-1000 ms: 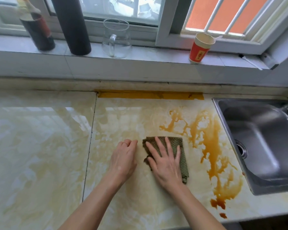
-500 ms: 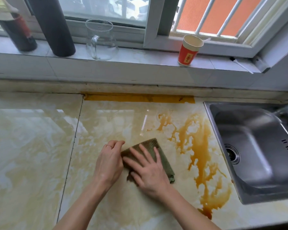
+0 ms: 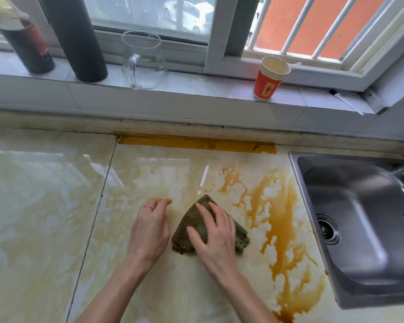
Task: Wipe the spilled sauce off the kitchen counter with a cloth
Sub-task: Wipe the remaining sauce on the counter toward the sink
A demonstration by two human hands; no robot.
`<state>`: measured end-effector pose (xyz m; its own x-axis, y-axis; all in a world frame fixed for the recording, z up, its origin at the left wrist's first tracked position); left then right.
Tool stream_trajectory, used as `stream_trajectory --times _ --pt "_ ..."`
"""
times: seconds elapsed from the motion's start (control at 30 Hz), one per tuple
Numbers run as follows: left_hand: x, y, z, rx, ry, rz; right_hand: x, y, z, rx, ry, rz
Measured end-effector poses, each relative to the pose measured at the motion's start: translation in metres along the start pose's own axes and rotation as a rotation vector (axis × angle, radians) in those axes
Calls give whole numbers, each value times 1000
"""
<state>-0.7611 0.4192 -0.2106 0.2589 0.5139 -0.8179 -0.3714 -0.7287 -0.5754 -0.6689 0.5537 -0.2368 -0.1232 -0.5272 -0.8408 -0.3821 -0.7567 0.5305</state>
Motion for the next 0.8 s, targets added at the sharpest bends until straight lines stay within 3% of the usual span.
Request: stream_trajectory --times 0.13,0.23,0.37,0.57,0.8 --pt "1 -3 8 4 -12 -13 25 18 29 -113 -10 -237" --pt "0 -5 10 9 -17 -5 11 -6 56 -140 34 -310" --pt "-3 -2 11 11 -32 -6 5 -15 54 -51 57 -313" --pt "5 -2 14 23 -4 10 19 -5 42 -283 141 -343" --pt "15 -10 25 15 22 17 5 -16 60 -168 86 -272"
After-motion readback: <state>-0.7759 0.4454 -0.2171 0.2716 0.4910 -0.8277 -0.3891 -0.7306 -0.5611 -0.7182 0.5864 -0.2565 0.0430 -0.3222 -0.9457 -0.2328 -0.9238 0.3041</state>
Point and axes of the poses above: each hand's wrist, its own z-axis towards the middle knuckle, its own x-axis out of the palm, y = z × x, the point moved 6 cm from there along z, towards the middle knuckle, and after that the axes turned 4 degrees about y, right-handed, at the moved point
